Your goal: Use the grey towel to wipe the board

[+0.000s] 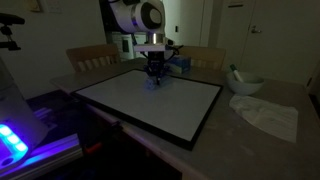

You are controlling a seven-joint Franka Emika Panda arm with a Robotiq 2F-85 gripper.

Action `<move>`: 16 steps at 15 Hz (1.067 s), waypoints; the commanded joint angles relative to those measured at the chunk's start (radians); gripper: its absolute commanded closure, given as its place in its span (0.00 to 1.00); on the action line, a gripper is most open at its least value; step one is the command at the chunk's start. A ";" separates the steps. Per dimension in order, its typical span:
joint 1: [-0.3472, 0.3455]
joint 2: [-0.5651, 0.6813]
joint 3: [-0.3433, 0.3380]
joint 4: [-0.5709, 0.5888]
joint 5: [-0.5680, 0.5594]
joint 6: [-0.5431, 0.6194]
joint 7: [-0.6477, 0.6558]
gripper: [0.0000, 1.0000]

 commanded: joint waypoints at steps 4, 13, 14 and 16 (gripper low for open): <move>0.031 0.037 0.093 0.061 0.084 -0.110 -0.044 0.98; 0.057 0.076 0.162 0.121 0.159 -0.200 -0.092 0.98; 0.061 0.049 0.151 0.098 0.148 -0.195 -0.073 0.98; 0.063 0.049 0.150 0.099 0.148 -0.195 -0.072 0.90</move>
